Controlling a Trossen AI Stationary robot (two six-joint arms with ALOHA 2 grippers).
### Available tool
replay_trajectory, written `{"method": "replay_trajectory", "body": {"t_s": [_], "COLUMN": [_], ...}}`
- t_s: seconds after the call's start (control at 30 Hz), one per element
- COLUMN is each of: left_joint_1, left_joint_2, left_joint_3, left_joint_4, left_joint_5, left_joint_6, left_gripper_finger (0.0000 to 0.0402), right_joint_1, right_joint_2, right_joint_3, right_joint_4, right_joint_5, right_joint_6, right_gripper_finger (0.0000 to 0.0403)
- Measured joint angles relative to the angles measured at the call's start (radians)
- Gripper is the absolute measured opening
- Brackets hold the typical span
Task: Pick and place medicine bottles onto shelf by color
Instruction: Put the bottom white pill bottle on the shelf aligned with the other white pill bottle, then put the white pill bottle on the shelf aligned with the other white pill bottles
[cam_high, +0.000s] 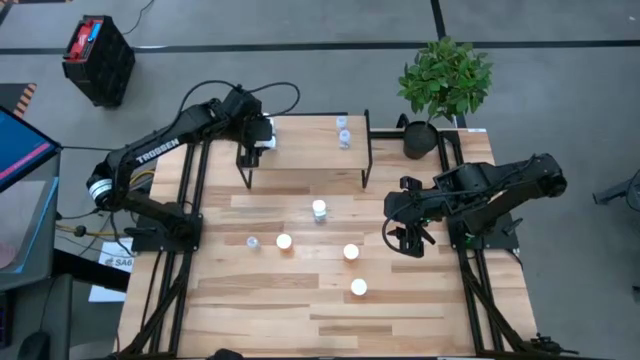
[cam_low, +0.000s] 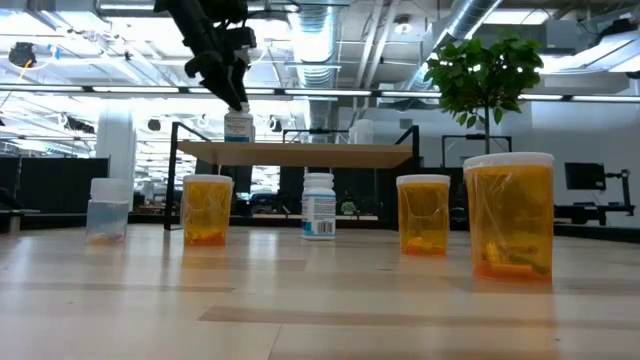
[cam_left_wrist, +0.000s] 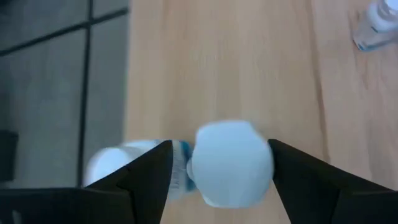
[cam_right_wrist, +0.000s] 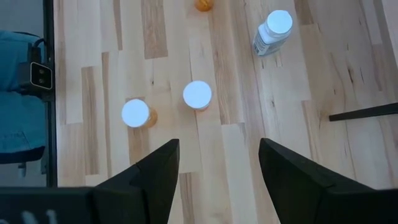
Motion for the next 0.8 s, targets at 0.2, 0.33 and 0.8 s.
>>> {"method": "replay_trajectory", "body": {"t_s": [0.2,0.33,0.8], "left_joint_1": [0.000,-0.013,-0.259], "left_joint_2": [0.000,-0.001,0.000], "left_joint_3": [0.073,0.117,0.140], "left_joint_4": [-0.003,-0.002,-0.074], "left_joint_5": [-0.008,-0.001,0.212], "left_joint_6": [0.004,-0.030,-0.363], "left_gripper_finger": [0.0254,0.0254,0.0254], "right_joint_1": [0.000,0.000,0.000], "right_joint_2": [0.000,0.000,0.000], "right_joint_3": [0.000,0.000,0.000], "right_joint_4": [0.000,0.000,0.004], "right_joint_5": [0.000,0.000,0.000], "right_joint_6": [-0.002,-0.003,0.005], "right_gripper_finger": [0.0244,0.0244,0.0244]}}
